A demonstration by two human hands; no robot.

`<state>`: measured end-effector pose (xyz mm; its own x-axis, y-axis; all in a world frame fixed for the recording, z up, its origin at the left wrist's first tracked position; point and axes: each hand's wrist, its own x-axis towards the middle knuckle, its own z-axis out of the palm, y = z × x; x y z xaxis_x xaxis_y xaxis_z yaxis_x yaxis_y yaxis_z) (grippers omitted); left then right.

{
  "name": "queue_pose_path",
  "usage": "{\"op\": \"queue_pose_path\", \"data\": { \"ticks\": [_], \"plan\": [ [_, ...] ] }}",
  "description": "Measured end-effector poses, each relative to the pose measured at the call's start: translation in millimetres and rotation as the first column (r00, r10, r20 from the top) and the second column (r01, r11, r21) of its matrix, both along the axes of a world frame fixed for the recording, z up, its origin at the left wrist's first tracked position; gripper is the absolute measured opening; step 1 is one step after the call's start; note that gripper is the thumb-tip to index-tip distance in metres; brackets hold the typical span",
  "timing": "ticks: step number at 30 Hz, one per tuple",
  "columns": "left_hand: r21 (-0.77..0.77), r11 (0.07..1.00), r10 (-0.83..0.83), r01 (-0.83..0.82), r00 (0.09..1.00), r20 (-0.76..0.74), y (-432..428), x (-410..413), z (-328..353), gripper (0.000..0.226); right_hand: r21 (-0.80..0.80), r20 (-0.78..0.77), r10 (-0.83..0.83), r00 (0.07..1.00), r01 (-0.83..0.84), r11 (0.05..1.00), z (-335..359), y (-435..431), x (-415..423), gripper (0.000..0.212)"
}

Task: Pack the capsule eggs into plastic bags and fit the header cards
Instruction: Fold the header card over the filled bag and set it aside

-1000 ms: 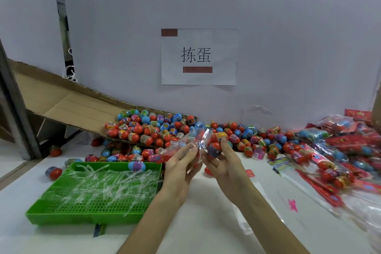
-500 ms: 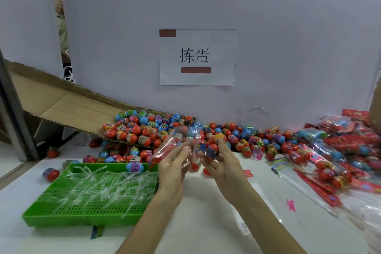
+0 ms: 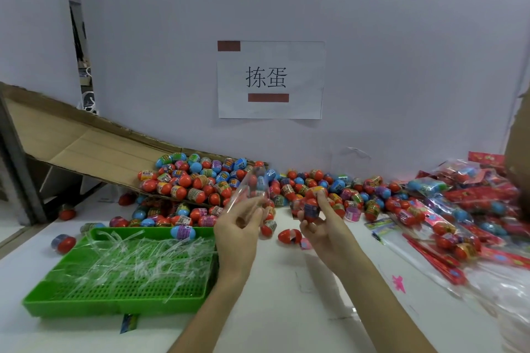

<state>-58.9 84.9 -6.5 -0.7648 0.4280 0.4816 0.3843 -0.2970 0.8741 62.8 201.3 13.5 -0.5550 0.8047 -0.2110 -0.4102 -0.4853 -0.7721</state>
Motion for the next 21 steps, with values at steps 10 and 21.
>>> {"op": "queue_pose_path", "data": {
  "ticks": [10, 21],
  "plan": [
    [-0.052, 0.959, 0.097, -0.277, 0.498, -0.862, -4, -2, -3, 0.064, 0.058, -0.079, -0.009, 0.997, 0.013, 0.998, 1, 23, 17, 0.060],
    [-0.621, 0.778, -0.473, 0.100, 0.744, -0.473, 6, -2, -19, 0.075, 0.364, 0.090, -0.078, 0.993, 0.040, 0.931, -1, 46, 38, 0.056]
  ]
}}
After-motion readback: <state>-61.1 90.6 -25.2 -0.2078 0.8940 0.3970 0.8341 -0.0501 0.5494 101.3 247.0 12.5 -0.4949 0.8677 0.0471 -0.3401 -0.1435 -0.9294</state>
